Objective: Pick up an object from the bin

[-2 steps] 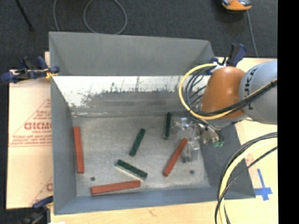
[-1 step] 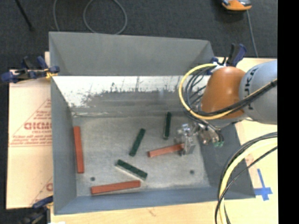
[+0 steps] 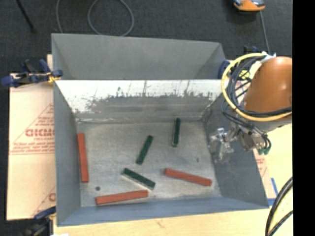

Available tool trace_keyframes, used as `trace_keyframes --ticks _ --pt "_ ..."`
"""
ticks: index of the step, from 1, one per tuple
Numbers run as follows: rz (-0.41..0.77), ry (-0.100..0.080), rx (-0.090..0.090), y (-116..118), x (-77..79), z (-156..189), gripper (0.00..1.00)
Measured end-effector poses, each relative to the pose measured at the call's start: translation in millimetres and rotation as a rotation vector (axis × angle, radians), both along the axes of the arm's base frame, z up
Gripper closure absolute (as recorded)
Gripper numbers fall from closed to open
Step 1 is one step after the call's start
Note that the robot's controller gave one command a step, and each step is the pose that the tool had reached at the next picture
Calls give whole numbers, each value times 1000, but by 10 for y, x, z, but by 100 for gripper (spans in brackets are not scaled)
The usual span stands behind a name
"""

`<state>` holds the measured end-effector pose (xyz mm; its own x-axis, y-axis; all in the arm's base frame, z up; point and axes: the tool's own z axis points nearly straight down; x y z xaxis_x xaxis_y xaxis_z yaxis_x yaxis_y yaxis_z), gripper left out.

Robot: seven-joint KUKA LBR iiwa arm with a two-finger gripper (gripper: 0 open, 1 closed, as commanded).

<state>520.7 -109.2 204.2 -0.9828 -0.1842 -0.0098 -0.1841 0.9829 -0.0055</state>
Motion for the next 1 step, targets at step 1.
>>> trace_keyframes --ticks 1 --pt "1 7 2 8 -6 -44 0"
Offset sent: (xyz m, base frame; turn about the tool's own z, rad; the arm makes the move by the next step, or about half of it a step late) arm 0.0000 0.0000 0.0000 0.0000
